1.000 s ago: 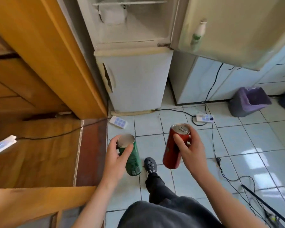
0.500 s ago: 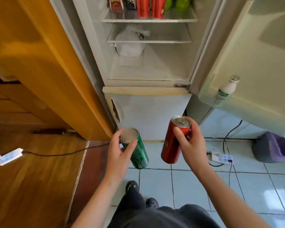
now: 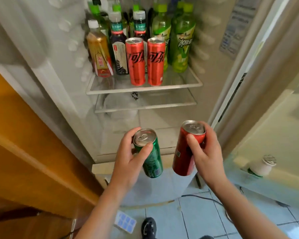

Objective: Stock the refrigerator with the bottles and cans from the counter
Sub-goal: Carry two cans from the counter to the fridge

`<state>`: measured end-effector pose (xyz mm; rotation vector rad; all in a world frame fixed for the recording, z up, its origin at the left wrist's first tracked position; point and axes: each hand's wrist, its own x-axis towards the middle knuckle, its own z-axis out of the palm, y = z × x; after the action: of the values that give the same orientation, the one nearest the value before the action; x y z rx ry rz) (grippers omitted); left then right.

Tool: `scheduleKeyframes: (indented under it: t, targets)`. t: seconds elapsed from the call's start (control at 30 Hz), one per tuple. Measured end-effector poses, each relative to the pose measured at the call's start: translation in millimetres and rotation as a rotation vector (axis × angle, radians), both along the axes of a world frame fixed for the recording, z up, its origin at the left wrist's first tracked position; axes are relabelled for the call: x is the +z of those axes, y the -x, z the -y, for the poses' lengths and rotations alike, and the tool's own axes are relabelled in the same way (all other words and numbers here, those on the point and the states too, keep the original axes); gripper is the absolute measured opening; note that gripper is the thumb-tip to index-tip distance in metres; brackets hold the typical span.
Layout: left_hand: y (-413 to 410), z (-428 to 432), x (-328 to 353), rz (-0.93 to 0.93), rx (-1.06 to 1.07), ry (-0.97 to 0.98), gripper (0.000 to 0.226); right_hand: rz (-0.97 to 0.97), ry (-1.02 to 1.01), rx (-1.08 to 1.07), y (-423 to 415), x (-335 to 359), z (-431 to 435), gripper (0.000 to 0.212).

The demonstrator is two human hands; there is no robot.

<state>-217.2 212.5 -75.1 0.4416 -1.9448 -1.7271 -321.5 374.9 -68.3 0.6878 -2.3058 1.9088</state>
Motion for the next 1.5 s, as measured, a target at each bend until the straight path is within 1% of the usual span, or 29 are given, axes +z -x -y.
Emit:
scheduleKeyframes:
  t: [0.13,0.23,0.37,0.47,0.57,0.63,0.73,0.87,0.9,0.97,1.07,1.1,1.17,1.27,1.3,1.33,1.4,1.43,1.5]
  targets:
    - [47,51,38,-0.139,0.001,0.049,0.042,-0.129,0.101,-0.031,45,36,49,0.035]
    - [74,80,64,-0.221,-0.005,0.105,0.040,-0.181,0.177,-0.067,71,57,78,0.036]
    - [105,113,90,-0.334,0.072,0.172,0.033,-0.229,0.238,-0.097,104,80,108,0.031]
    - [125,136,101,-0.361,0.161,0.186,0.033,-0.213,0.265,-0.128,134,87,122,0.033]
    - [142,156,107,-0.313,0.207,0.221,0.040,-0.190,0.256,-0.162,158,89,132,0.032]
    - [152,167,107,-0.273,0.263,0.241,0.037,-0.178,0.259,-0.169,172,90,137,0.030]
    - [166,177,107,-0.228,0.325,0.267,0.025,-0.162,0.243,-0.143,190,94,144,0.025]
    - [183,184,102,-0.178,0.336,0.326,0.024,-0.146,0.194,-0.080,209,95,153,0.025]
    - [187,186,100,-0.164,0.344,0.337,0.026,-0.142,0.186,-0.062,213,94,154,0.027]
    - [192,188,96,-0.142,0.351,0.351,0.039,-0.138,0.159,-0.030,220,91,155,0.034]
    - [195,189,94,-0.125,0.330,0.380,0.054,-0.114,0.129,0.003,227,86,156,0.032]
    - [196,189,93,-0.123,0.326,0.396,0.057,-0.105,0.123,0.018,230,83,156,0.036]
    - [198,188,91,-0.119,0.329,0.402,0.060,-0.094,0.113,0.050,233,79,157,0.052]
    - [200,184,85,-0.115,0.341,0.319,0.065,-0.078,0.099,0.070,231,77,156,0.066]
    - [199,182,81,-0.118,0.341,0.292,0.068,-0.066,0.099,0.073,230,78,155,0.069]
    - [199,179,76,-0.140,0.339,0.268,0.067,-0.058,0.106,0.081,228,78,154,0.067]
    - [194,169,62,-0.223,0.367,0.226,0.060,-0.046,0.128,0.081,222,77,151,0.051]
    - [190,162,52,-0.263,0.413,0.212,0.057,-0.034,0.136,0.064,219,73,148,0.048]
    - [180,147,31,-0.347,0.539,0.281,0.047,-0.005,0.109,-0.021,210,61,140,0.059]
